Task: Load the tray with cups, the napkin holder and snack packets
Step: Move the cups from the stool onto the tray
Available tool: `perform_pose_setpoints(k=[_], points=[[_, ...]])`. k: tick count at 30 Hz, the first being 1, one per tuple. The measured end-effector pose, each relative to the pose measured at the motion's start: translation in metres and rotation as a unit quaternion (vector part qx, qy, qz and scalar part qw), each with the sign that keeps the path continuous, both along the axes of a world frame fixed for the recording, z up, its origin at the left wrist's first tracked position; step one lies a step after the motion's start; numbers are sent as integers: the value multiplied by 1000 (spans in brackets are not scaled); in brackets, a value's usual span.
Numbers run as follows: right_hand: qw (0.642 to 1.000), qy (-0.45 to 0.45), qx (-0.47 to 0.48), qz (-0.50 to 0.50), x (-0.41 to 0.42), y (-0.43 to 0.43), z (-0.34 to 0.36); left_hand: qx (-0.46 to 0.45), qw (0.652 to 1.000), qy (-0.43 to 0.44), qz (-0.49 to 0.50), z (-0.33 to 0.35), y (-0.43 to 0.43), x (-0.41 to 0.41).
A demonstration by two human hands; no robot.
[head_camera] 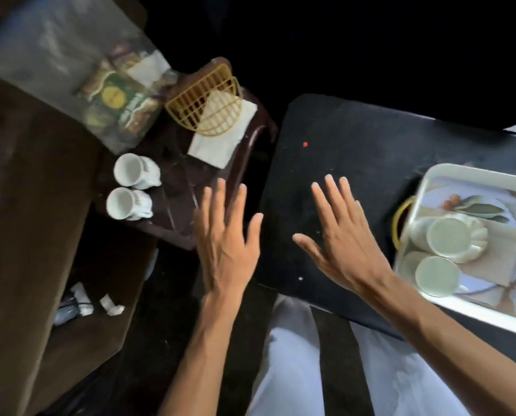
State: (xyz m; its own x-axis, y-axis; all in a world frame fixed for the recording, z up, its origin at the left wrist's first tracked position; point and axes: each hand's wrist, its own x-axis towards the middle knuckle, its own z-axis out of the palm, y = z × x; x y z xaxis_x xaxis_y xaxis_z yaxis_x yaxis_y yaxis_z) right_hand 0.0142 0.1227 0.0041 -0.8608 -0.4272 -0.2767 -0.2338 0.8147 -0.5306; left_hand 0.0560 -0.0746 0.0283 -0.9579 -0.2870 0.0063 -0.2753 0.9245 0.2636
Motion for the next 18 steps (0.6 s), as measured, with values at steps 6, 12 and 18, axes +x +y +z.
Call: perform_pose_setpoints(k=[6, 12, 18], points=[[994, 42, 15, 101, -9, -110, 2, -108, 991, 5, 77, 14, -121, 16], [982, 47, 1, 185, -5, -206, 7, -77, 989, -40, 118, 2, -196, 23], [969, 57, 1, 241, 9, -266, 6, -68, 989, -83, 104, -21, -232, 26]])
